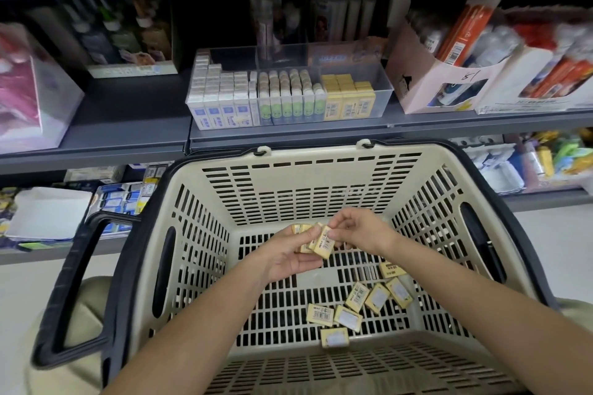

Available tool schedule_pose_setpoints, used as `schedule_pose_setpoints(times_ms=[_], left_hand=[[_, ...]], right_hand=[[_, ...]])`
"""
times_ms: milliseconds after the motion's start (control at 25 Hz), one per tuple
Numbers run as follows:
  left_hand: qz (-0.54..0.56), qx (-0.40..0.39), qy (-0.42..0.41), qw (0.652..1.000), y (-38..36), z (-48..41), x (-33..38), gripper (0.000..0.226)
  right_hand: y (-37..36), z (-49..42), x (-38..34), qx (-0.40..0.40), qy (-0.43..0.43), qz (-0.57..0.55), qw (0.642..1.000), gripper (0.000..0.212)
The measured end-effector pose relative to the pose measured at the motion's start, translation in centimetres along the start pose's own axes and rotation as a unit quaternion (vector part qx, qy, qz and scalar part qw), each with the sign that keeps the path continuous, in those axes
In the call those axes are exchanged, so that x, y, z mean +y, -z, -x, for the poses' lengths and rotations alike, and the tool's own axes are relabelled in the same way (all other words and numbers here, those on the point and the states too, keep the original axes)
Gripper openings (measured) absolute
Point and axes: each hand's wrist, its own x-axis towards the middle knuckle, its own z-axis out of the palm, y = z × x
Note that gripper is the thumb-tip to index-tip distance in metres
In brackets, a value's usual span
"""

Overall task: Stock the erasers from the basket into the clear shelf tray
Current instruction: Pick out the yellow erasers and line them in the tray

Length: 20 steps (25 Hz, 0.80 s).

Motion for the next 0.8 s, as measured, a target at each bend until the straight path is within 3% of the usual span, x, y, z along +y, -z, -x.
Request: schedule_pose_setpoints(times_ms=[200, 280, 400, 520, 800], left_hand=[[-0.004, -0.014, -0.008, 1.0, -0.6, 0.1, 0.2, 0.055], [-0.019, 0.01, -0.006, 1.0, -0.5, 0.1, 0.1, 0.06], [-0.031, 0.015, 0.003, 0.999, -0.3, 0.2, 0.0, 0.063], [-0.036, 0.007, 0.005, 0.999, -0.3, 0.4, 0.2, 0.062], [-0.048, 0.004, -0.021, 0.999, -1.0, 1.2, 1.2, 0.058]], right_hand=[[0.7, 0.1, 0.6, 0.019, -0.008, -0.01, 1.0, 0.009], [1.1, 0.4, 2.2, -0.026, -0.036, 0.167, 0.985, 0.012], [0.4, 1.0, 5.6, -0.174, -0.059, 0.435, 0.881, 0.031], [-0.6, 1.4, 7.3, -0.212, -0.04, 0.521, 0.826, 0.042], [-0.5, 1.0, 6.0, -0.198, -0.007, 0.535, 0.821, 0.022]])
